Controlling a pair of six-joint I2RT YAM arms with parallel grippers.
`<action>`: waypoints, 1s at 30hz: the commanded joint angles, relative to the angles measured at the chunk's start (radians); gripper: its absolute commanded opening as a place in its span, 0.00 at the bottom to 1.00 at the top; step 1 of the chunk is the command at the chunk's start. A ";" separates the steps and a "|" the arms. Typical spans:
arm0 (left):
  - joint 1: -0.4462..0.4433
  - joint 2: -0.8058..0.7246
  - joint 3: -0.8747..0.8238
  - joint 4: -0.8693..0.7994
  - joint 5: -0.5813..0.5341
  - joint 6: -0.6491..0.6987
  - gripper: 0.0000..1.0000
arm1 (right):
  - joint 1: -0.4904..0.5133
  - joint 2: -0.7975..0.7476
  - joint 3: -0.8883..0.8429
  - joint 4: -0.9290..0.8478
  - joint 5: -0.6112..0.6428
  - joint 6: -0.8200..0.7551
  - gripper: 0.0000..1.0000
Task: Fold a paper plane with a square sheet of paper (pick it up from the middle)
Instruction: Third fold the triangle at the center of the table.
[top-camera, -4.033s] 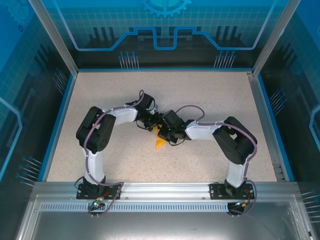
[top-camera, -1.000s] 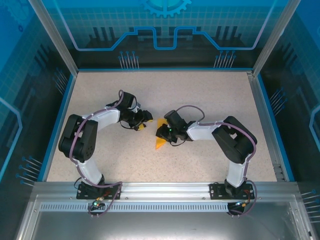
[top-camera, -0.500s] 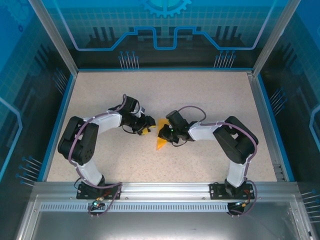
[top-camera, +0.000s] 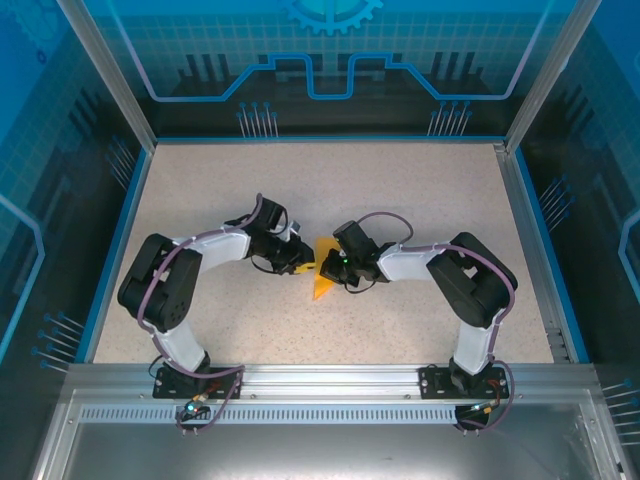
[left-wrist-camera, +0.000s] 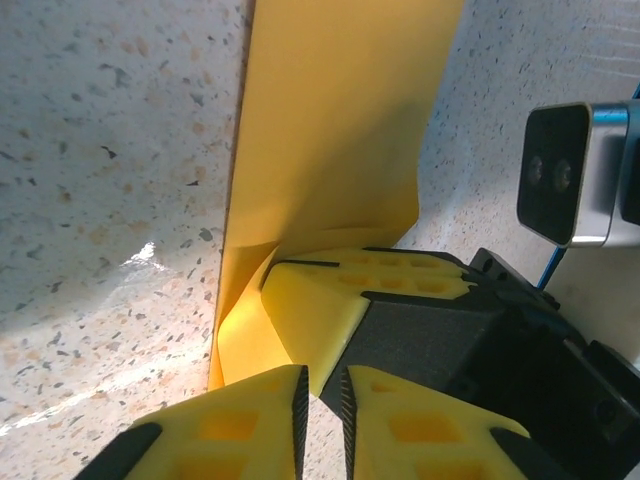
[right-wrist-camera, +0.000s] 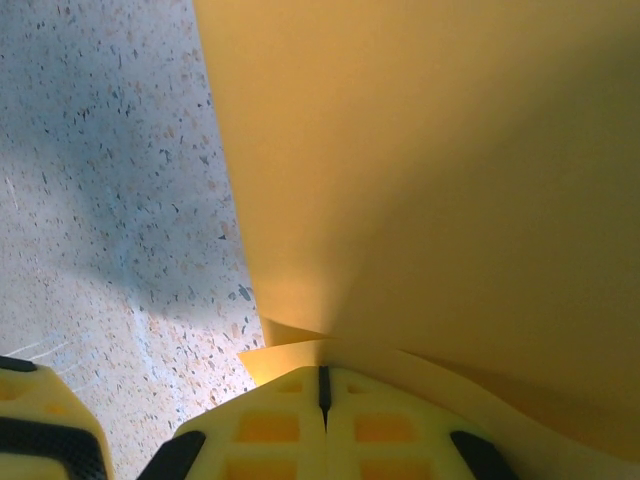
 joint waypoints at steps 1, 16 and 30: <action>-0.008 0.029 -0.004 -0.004 0.024 0.008 0.15 | -0.016 0.008 -0.019 -0.108 0.010 -0.006 0.01; -0.033 0.107 0.038 0.010 0.020 0.012 0.09 | -0.015 0.012 -0.015 -0.125 0.013 -0.012 0.01; -0.038 0.142 0.058 0.028 -0.036 0.001 0.09 | -0.015 0.014 -0.011 -0.136 0.013 -0.012 0.01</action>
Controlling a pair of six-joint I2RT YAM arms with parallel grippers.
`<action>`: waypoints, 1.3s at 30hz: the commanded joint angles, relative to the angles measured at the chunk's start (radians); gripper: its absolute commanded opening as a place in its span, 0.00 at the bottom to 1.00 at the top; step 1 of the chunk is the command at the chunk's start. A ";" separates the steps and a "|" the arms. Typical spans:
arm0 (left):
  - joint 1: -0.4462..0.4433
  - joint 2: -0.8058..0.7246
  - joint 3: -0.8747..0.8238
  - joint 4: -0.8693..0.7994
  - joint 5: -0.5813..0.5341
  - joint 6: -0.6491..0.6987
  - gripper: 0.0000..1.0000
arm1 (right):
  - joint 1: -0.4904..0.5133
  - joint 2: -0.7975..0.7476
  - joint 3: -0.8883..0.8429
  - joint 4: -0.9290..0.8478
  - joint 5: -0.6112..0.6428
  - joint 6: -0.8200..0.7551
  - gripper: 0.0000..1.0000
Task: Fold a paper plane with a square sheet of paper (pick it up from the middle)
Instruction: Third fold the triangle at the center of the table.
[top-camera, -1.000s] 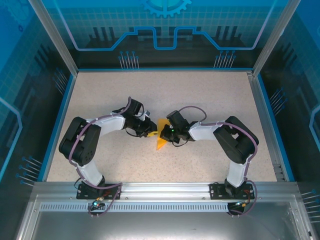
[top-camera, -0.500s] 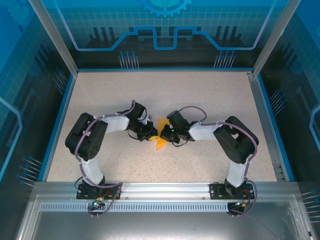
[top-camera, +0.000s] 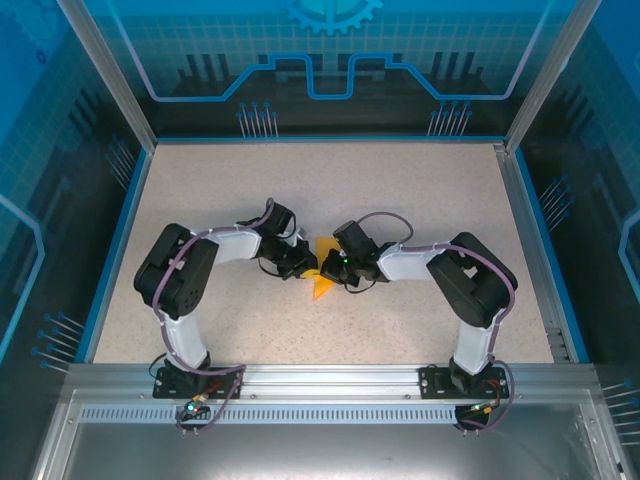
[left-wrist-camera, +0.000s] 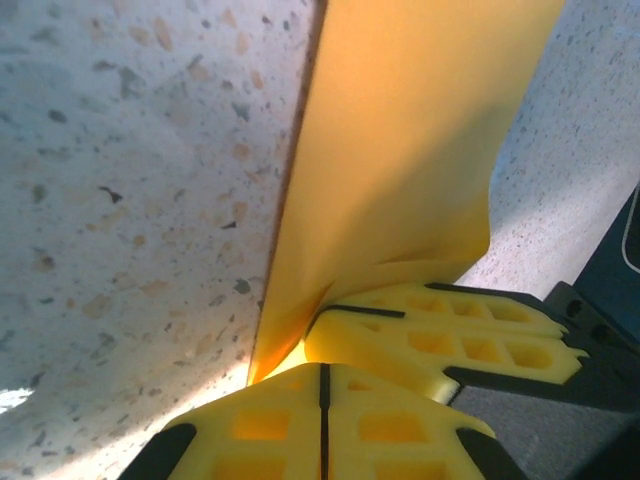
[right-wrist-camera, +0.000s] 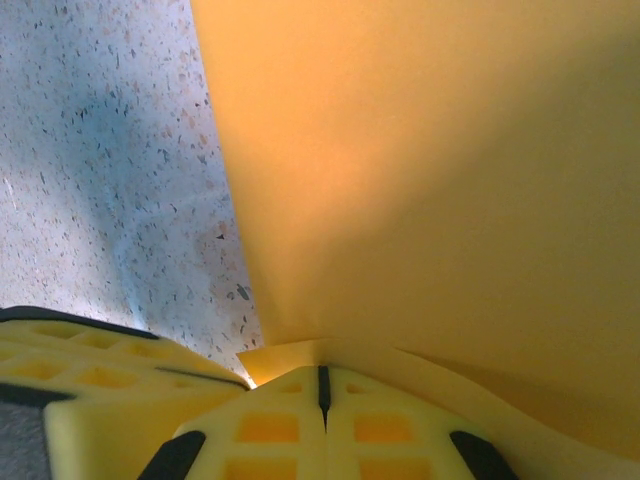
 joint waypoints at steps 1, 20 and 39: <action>-0.007 0.029 0.027 0.008 -0.031 0.001 0.09 | -0.014 0.014 -0.013 -0.130 0.013 -0.012 0.01; -0.028 0.062 0.020 -0.118 -0.193 0.077 0.06 | -0.028 -0.181 -0.052 -0.083 0.014 -0.148 0.04; -0.115 0.095 0.078 -0.283 -0.470 0.150 0.06 | -0.056 -0.085 -0.107 0.077 -0.110 -0.175 0.03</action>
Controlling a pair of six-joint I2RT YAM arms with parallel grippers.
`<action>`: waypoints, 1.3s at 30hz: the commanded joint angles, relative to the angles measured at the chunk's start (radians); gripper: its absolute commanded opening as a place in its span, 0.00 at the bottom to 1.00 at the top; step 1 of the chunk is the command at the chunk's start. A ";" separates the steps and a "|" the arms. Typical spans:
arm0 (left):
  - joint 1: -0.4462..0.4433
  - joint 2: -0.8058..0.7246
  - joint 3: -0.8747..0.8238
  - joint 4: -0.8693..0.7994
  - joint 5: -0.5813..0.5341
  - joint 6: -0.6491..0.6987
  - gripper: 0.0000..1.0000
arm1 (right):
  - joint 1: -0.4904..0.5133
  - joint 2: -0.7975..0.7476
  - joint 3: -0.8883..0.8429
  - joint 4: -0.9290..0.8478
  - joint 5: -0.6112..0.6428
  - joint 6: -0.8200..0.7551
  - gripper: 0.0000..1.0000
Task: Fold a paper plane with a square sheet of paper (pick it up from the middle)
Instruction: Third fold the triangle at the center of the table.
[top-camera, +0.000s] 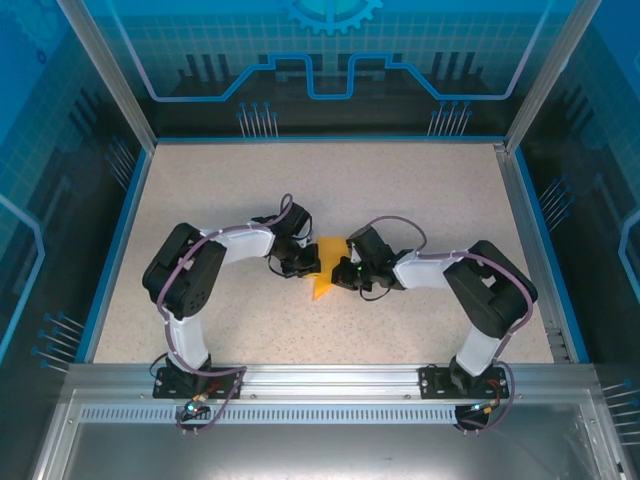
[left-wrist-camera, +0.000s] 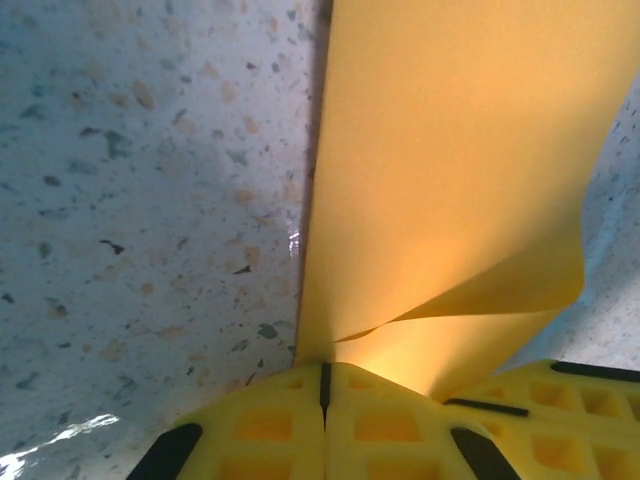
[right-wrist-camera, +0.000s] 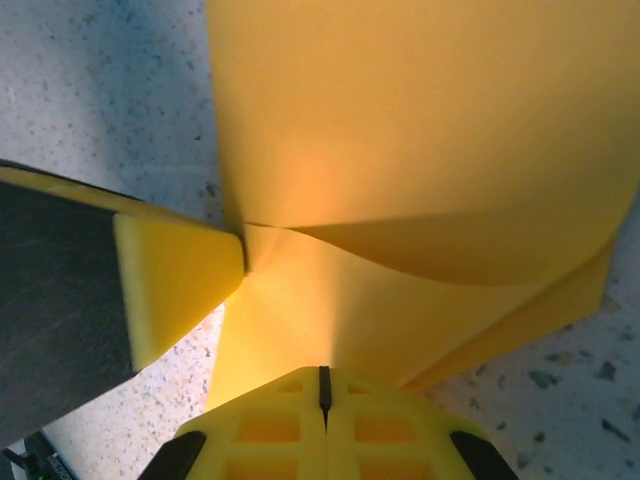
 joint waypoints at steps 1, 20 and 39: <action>-0.021 0.067 -0.024 -0.133 -0.213 0.040 0.06 | -0.009 0.030 0.033 0.026 -0.018 -0.005 0.03; -0.091 0.125 0.033 -0.265 -0.439 0.059 0.05 | -0.106 -0.015 -0.025 -0.024 0.042 0.056 0.03; -0.106 0.123 0.045 -0.265 -0.434 0.029 0.06 | -0.030 0.054 0.086 -0.044 0.037 0.065 0.03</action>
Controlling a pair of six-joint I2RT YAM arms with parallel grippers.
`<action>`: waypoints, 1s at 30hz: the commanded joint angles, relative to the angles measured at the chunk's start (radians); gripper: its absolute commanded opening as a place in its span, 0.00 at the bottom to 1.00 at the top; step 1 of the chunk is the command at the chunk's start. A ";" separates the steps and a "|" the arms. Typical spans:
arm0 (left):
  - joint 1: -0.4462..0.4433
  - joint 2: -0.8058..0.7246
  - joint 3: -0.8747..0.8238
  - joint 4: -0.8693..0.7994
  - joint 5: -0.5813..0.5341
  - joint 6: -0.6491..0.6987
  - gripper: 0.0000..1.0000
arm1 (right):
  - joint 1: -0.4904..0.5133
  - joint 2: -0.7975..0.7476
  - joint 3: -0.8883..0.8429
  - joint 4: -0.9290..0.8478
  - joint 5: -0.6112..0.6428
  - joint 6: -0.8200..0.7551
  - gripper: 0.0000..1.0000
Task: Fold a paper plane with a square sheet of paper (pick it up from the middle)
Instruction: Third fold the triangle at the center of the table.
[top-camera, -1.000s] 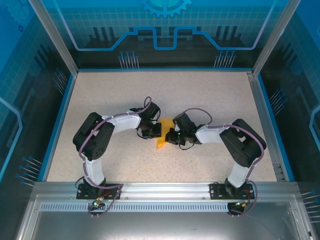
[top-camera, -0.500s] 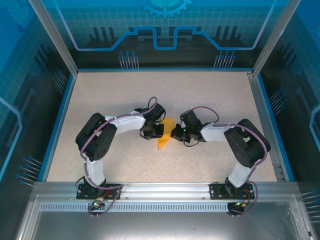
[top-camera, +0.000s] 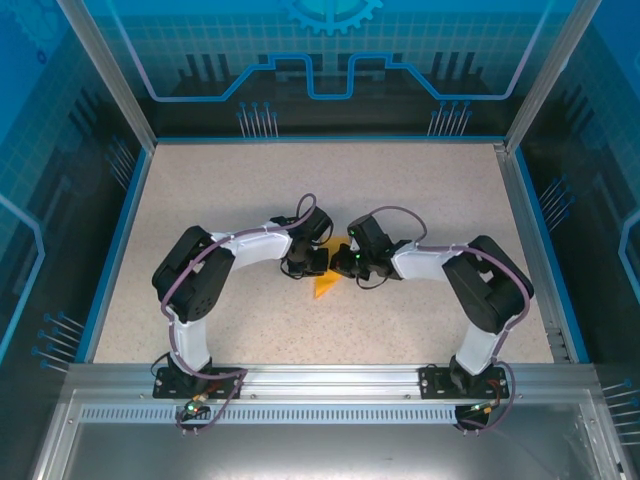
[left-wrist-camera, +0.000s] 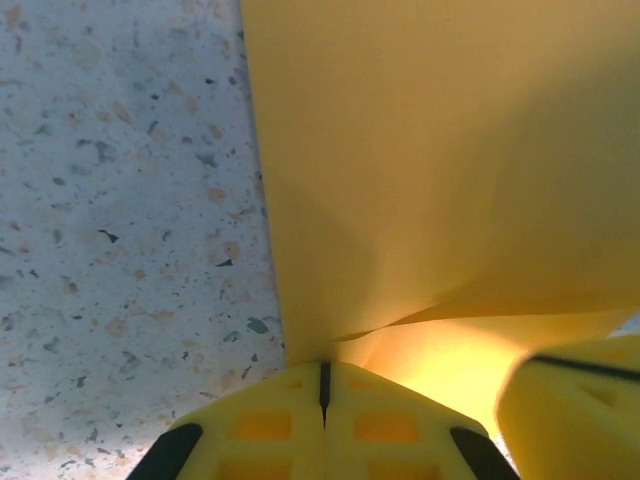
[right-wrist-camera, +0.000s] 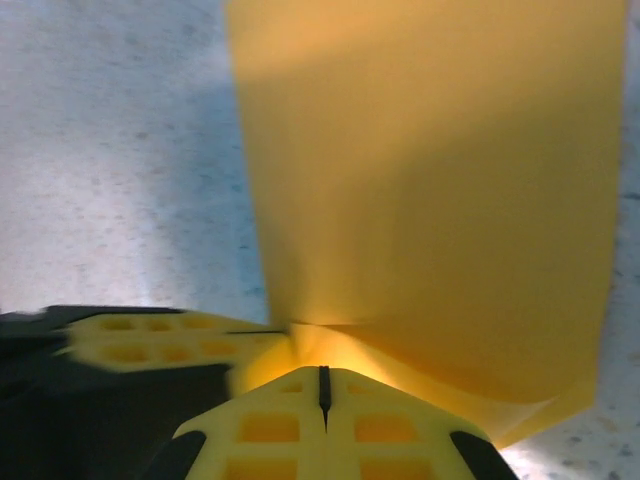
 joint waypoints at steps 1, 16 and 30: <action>0.013 0.102 -0.055 -0.126 -0.148 0.007 0.06 | -0.003 0.022 -0.003 -0.024 0.013 0.022 0.03; 0.011 0.098 -0.060 -0.118 -0.146 0.001 0.06 | -0.101 -0.145 -0.176 -0.064 0.111 0.084 0.03; 0.010 0.094 -0.061 -0.112 -0.138 0.000 0.06 | -0.010 -0.020 0.015 -0.060 0.086 0.009 0.02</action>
